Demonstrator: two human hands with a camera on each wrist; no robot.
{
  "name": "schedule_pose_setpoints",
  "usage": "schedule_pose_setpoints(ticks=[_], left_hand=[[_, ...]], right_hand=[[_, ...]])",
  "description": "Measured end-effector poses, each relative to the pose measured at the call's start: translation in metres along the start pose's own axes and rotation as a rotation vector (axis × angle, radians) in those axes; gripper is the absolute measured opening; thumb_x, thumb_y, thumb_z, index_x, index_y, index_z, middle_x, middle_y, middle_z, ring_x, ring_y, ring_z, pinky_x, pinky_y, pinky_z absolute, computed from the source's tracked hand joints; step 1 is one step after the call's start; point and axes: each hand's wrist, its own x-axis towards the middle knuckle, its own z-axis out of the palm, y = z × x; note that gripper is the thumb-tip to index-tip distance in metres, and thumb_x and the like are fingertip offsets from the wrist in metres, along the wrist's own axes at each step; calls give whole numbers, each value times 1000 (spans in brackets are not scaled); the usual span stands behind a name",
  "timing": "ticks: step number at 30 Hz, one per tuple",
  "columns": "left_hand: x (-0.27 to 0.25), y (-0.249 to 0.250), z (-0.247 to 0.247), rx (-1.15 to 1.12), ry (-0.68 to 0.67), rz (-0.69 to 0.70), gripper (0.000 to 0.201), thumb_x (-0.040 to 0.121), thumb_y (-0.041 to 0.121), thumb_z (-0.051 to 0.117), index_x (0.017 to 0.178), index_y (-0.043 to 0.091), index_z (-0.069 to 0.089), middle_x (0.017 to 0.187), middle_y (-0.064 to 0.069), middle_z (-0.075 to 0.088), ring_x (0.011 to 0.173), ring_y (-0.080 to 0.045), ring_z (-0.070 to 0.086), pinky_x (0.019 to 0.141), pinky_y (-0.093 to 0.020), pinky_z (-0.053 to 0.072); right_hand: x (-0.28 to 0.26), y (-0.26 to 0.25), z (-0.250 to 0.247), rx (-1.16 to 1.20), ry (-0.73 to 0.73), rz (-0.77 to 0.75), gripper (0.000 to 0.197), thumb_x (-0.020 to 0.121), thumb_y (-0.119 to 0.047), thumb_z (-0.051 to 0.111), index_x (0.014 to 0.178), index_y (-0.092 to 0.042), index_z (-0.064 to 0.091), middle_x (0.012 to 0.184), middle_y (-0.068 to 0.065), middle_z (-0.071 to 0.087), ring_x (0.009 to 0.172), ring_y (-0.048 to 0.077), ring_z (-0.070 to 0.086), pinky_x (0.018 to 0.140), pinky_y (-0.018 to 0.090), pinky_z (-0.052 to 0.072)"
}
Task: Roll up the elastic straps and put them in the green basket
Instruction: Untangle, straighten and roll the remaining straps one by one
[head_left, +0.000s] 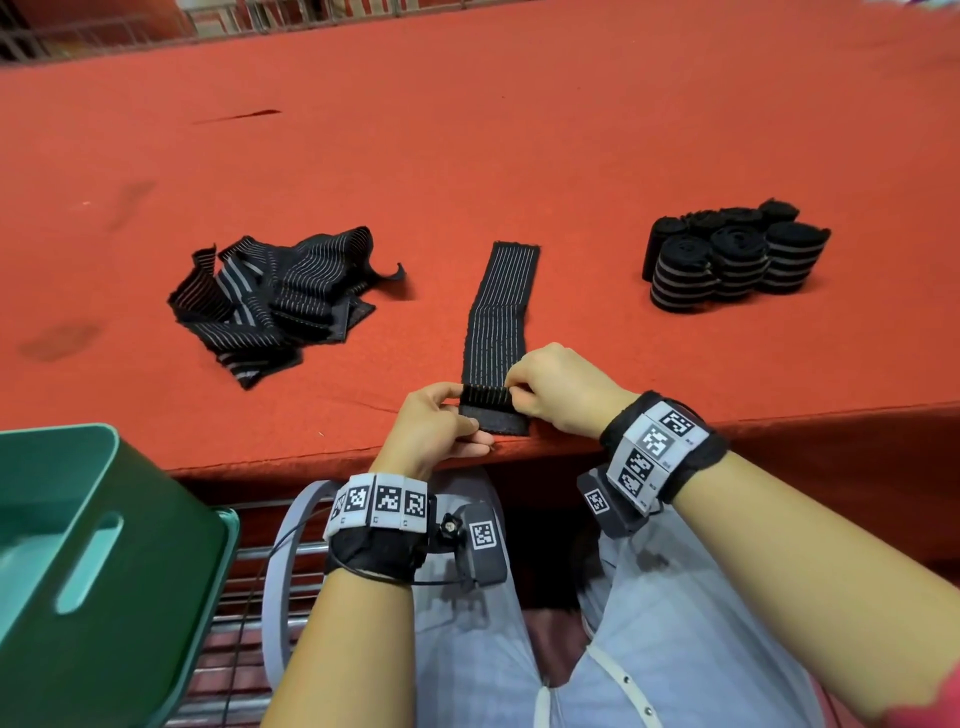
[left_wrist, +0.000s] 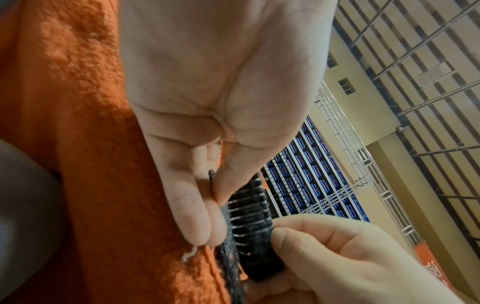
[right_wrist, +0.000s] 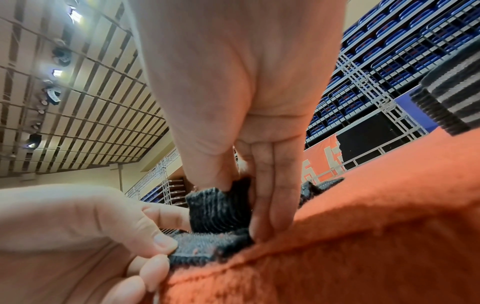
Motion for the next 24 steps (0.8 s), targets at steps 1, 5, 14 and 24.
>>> schedule_pose_setpoints(ticks=[1,5,14,24], left_hand=[[-1,0,0,-7,1,-1,35,89,-19,49,116,0,58,83,-18,65,66,-23,72,59,-29,61],[-2,1,-1,-32,4,-14,36,89,-19,48,113,4,60,79,-19,65,65,-25,72,61,-31,62],[-5,3,-4,-91,-26,-49,31,86,-14,42,107,-3,62,88,-24,66,72,-29,72,72,-38,63],[-1,1,0,-35,-9,-43,10,99,-3,51,102,-1,60,85,-17,65,62,-19,70,63,-32,62]], right_hand=[[-1,0,-1,-6,3,1,15,83,-16,53,72,-12,63,71,6,62,69,30,58,66,44,50],[-5,-6,-1,-78,-16,-36,15,83,-19,52,72,-16,63,70,3,60,68,28,58,64,44,51],[-19,-13,0,-134,-47,-132,18,91,-26,55,92,-25,73,78,-7,49,81,23,57,67,37,46],[-22,-8,8,-147,-27,-149,22,93,-32,59,111,-31,72,94,-5,56,97,23,59,71,33,43]])
